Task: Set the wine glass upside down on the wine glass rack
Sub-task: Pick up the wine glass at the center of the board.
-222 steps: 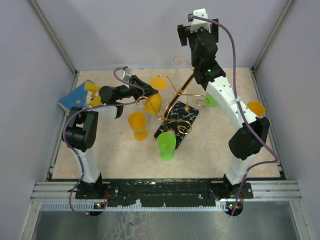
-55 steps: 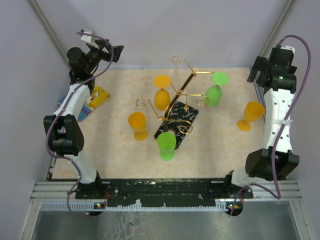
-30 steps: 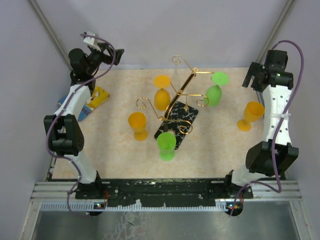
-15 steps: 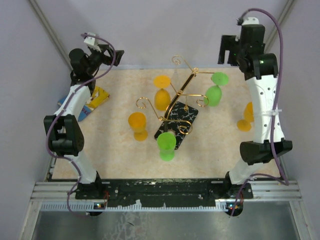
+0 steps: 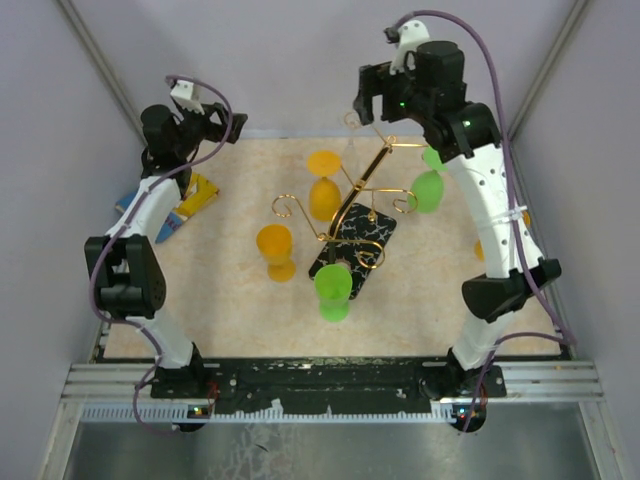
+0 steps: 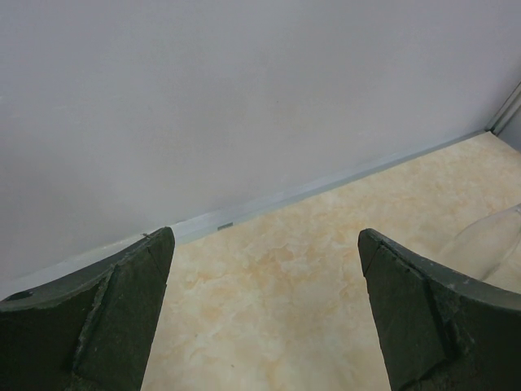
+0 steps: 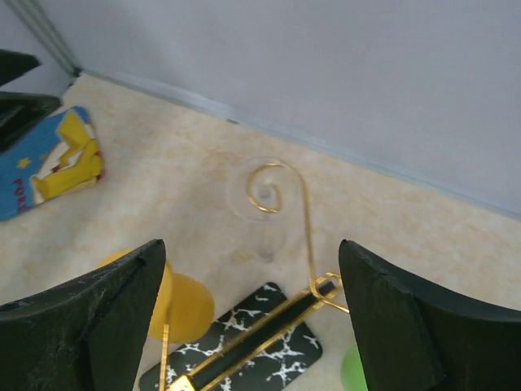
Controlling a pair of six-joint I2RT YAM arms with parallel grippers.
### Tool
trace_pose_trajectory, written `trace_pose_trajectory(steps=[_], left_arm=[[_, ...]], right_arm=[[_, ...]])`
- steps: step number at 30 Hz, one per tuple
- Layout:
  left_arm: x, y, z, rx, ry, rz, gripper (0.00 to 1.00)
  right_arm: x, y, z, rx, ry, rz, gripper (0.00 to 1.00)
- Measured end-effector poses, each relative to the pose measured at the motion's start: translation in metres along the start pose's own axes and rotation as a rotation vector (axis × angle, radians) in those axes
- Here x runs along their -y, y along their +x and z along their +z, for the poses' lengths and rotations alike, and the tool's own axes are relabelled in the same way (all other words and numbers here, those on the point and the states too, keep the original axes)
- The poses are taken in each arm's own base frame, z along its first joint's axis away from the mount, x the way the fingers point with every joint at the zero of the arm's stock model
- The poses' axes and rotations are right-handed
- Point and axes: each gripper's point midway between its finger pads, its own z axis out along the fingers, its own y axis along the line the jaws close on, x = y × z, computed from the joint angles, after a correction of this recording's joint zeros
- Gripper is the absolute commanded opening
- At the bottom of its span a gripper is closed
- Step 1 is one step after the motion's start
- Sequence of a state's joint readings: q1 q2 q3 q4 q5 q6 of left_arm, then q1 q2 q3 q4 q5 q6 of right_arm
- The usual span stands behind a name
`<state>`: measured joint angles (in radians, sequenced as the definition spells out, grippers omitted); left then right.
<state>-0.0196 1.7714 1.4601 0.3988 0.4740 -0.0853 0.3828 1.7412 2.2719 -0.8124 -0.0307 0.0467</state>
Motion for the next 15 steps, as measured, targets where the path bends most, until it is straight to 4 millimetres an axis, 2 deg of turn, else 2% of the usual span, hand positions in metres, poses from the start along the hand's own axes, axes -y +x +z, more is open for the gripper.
trace_pose_trajectory(steps=[6,8,15], left_arm=[[0.002,0.007,-0.014,-0.028,-0.029,0.000,1.00],[0.002,0.008,-0.019,-0.034,-0.040,-0.001,1.00],[-0.002,0.008,-0.031,-0.065,-0.103,-0.024,1.00]], right_arm=[[-0.080,0.003,0.021,0.009,-0.225,-0.070,0.82],[-0.099,0.009,0.023,-0.002,-0.279,-0.085,0.82],[-0.144,0.018,0.015,-0.013,-0.374,-0.154,0.82]])
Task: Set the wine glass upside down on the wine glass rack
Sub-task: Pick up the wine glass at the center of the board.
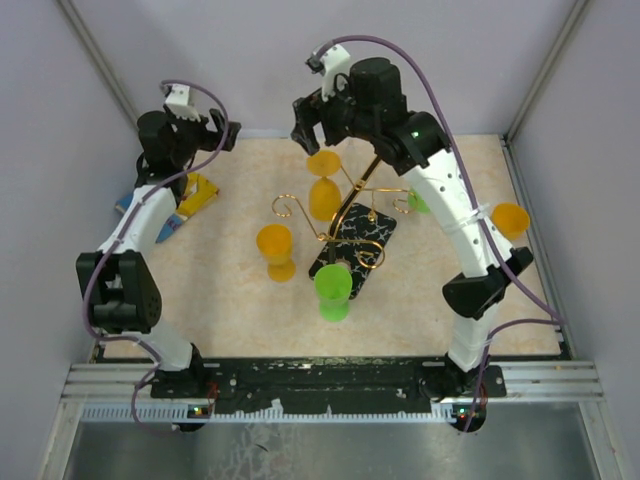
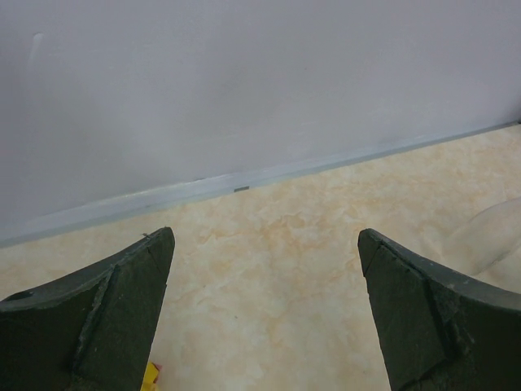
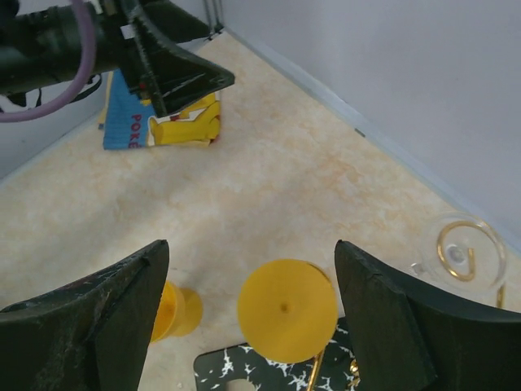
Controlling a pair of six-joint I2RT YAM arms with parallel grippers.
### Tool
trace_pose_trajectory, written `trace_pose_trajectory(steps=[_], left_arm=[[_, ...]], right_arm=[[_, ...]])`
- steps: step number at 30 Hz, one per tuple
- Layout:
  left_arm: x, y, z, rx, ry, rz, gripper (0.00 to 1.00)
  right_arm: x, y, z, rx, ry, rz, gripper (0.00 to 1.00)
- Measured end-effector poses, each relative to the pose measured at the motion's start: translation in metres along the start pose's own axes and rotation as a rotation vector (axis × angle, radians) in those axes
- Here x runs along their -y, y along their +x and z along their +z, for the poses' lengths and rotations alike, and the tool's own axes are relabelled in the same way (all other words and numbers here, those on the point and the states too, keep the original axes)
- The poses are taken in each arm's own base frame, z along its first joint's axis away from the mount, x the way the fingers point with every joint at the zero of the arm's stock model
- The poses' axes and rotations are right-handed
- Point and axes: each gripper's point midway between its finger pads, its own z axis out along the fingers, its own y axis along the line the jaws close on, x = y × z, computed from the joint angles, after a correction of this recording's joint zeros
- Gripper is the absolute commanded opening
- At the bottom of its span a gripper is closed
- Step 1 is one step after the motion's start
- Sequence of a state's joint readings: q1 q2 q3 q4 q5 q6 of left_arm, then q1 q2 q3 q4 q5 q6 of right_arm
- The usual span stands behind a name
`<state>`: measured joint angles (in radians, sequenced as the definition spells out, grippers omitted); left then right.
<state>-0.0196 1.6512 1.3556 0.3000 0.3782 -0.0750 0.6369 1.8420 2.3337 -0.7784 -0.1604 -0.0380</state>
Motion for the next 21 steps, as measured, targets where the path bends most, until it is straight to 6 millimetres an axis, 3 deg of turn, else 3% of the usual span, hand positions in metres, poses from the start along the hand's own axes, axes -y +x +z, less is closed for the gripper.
trace_pose_trajectory(steps=[8,14,21], left_arm=[[-0.019,0.018,-0.013,-0.101,-0.096,-0.041,1.00],[-0.029,0.006,-0.034,-0.099,-0.139,-0.046,1.00],[-0.031,0.002,-0.057,-0.101,-0.177,-0.047,1.00]], right_arm=[[-0.051,0.022,0.008,-0.083,-0.082,-0.075,0.83],[-0.104,0.052,0.026,-0.177,-0.170,-0.149,0.83],[-0.153,0.066,0.032,-0.211,-0.237,-0.210,0.84]])
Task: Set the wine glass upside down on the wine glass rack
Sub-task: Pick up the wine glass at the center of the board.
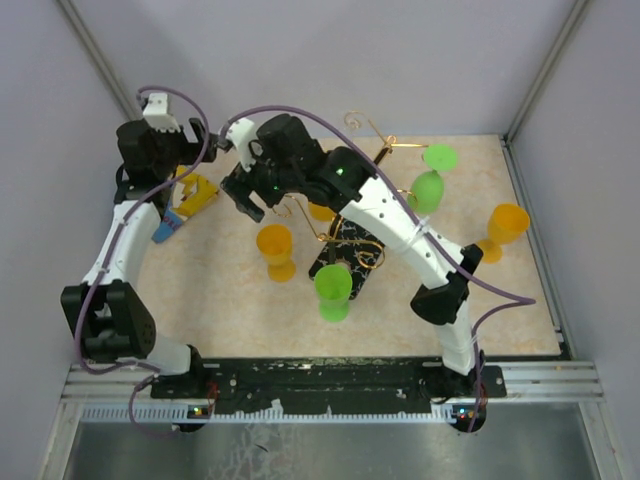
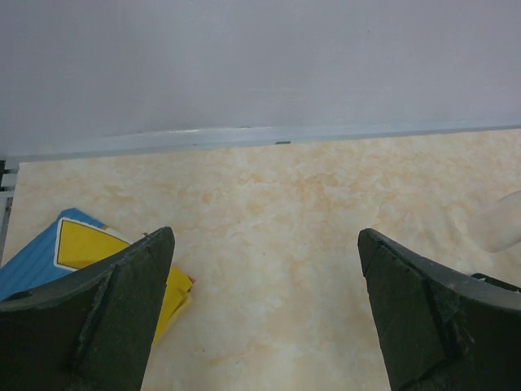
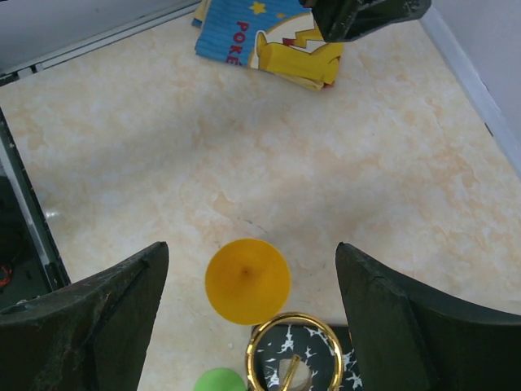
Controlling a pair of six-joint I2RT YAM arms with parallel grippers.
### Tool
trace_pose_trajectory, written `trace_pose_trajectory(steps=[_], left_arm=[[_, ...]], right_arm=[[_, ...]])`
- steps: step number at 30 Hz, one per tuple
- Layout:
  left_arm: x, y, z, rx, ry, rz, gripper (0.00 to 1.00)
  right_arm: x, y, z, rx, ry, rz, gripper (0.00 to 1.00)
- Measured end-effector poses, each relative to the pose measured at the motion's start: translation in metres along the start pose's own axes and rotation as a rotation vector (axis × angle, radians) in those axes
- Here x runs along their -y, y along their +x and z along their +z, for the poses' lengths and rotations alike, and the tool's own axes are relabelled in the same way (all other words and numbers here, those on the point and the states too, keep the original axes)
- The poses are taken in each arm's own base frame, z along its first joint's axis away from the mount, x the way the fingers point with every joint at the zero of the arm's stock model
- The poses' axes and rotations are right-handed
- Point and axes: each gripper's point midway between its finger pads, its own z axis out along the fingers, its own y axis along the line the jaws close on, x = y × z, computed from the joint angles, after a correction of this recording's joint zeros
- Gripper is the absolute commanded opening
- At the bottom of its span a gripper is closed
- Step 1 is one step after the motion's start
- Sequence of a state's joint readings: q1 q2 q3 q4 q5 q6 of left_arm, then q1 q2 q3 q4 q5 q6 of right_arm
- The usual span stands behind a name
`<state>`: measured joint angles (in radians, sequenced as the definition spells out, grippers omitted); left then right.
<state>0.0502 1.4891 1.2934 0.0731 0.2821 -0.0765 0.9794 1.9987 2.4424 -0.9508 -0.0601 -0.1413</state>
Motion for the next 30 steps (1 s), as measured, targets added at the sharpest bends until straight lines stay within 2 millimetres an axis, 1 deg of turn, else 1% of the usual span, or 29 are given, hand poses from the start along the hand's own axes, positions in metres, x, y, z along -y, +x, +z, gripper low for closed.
trace_pose_trajectory(steps=[5,8,11,14,17,22,26,30], left_arm=[[-0.008,0.008,-0.015,-0.012,-0.058,-0.011,1.00],[-0.015,0.007,-0.025,-0.012,-0.097,-0.013,1.00],[-0.018,-0.001,-0.034,0.003,-0.124,-0.010,1.00],[-0.017,-0.010,-0.042,0.024,-0.140,-0.010,1.00],[-0.019,-0.016,-0.049,0.035,-0.159,-0.017,1.00],[-0.023,-0.024,-0.059,0.053,-0.191,-0.025,1.00],[-0.023,-0.030,-0.066,0.068,-0.209,-0.027,1.00],[-0.022,-0.041,-0.073,0.091,-0.217,-0.023,1.00]], right_arm=[[-0.028,0.002,0.005,-0.016,-0.021,-0.055,0.84],[-0.047,0.015,0.012,-0.055,-0.038,-0.088,0.84],[-0.063,0.035,0.021,-0.114,-0.055,-0.116,0.85],[-0.072,0.051,0.027,-0.158,-0.066,-0.133,0.85],[-0.076,0.056,0.028,-0.172,-0.064,-0.147,0.85],[-0.072,0.059,0.029,-0.187,-0.036,-0.151,0.85],[-0.070,0.074,0.039,-0.238,-0.020,-0.159,0.84],[-0.074,0.090,0.053,-0.292,-0.022,-0.170,0.84]])
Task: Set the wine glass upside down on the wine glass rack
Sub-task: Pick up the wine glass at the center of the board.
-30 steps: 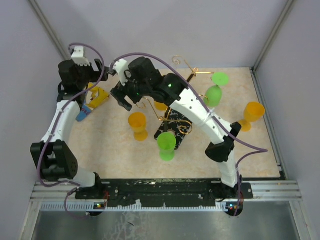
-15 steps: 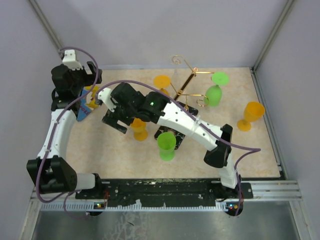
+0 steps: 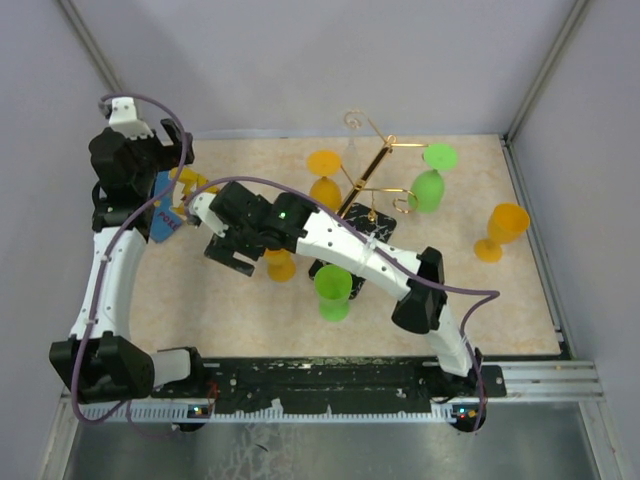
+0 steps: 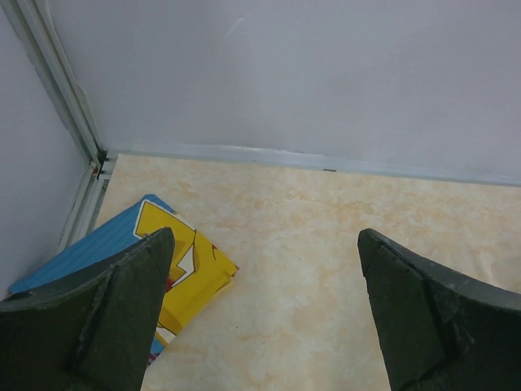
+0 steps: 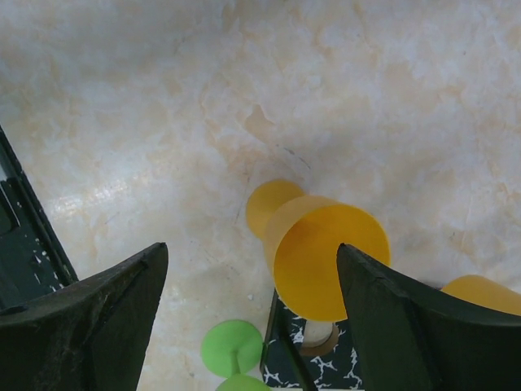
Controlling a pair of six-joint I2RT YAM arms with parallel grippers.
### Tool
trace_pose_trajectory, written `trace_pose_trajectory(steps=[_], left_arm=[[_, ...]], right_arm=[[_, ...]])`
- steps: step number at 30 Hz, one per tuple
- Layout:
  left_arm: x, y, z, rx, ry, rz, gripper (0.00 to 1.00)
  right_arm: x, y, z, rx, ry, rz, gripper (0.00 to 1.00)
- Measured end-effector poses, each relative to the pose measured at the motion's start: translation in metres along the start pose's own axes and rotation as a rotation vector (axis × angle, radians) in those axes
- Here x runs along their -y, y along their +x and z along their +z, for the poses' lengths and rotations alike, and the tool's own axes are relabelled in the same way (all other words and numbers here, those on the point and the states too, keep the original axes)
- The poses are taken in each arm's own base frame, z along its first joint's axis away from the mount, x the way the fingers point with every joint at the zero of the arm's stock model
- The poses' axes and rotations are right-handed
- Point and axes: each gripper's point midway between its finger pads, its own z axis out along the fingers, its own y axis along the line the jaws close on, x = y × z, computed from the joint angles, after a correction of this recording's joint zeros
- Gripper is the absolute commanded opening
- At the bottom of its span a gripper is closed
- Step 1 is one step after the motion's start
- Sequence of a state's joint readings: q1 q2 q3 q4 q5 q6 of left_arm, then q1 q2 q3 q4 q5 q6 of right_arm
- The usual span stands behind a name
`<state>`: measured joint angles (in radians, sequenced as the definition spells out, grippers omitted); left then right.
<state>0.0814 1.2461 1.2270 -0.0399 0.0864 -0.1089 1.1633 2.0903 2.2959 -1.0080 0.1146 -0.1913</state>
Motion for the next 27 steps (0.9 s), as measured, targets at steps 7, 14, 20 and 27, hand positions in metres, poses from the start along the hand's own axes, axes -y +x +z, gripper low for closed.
trace_pose_trajectory(steps=[7,14,20,27], left_arm=[[0.002,-0.014,-0.004,0.032,0.003,0.000,1.00],[0.002,-0.014,-0.004,0.029,0.004,-0.001,1.00],[0.003,-0.013,-0.004,0.026,0.005,-0.005,1.00],[0.003,-0.014,-0.005,0.027,0.005,-0.004,1.00]], right_arm=[[0.003,0.022,0.014,-0.090,0.032,-0.015,0.84],[0.010,0.027,0.014,-0.114,0.073,-0.026,0.84],[0.011,0.028,0.016,-0.118,0.077,-0.027,0.77],[0.009,0.033,0.024,-0.138,0.072,-0.034,0.75]])
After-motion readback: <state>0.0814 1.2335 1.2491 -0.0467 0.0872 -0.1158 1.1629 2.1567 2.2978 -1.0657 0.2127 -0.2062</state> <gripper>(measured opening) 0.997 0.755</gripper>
